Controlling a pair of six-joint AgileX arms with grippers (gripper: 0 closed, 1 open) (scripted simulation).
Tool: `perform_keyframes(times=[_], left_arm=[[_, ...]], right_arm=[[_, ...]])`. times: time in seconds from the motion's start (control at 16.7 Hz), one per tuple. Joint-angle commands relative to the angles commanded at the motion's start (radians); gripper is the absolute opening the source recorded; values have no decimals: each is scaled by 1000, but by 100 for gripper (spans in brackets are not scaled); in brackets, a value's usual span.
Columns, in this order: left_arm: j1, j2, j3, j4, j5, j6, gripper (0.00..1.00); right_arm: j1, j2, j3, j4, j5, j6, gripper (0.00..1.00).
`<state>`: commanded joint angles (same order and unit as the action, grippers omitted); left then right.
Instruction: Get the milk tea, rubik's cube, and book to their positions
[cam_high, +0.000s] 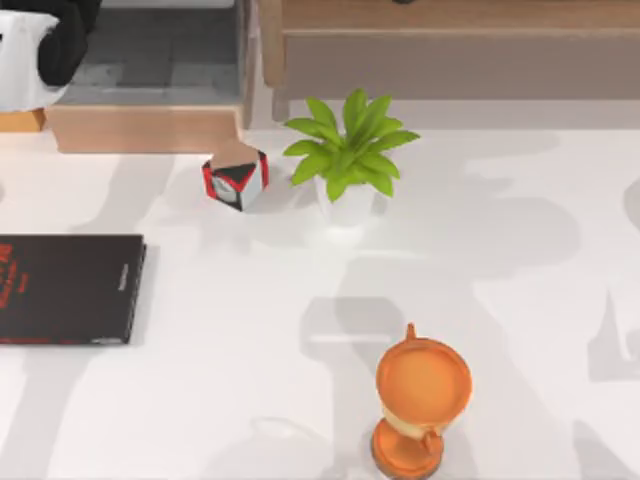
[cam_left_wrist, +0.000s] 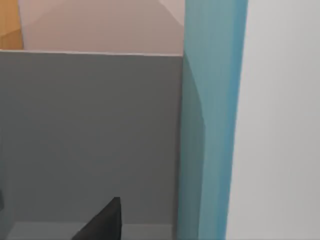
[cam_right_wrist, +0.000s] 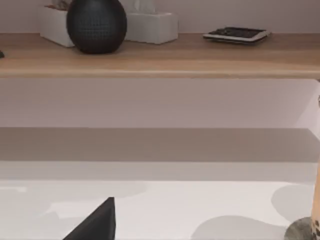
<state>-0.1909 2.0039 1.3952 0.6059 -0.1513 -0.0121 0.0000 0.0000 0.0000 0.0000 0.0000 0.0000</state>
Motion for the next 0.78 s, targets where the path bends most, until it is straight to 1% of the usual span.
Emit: perform_keyframes(times=[0.66,0.72,0.78], left_arm=[[0,0,0,0,0,0,2],[0,0,0,0,0,0,0],[0,0,0,0,0,0,0]], right_arm=[[0,0,0,0,0,0,100],[0,0,0,0,0,0,100],[0,0,0,0,0,0,100]])
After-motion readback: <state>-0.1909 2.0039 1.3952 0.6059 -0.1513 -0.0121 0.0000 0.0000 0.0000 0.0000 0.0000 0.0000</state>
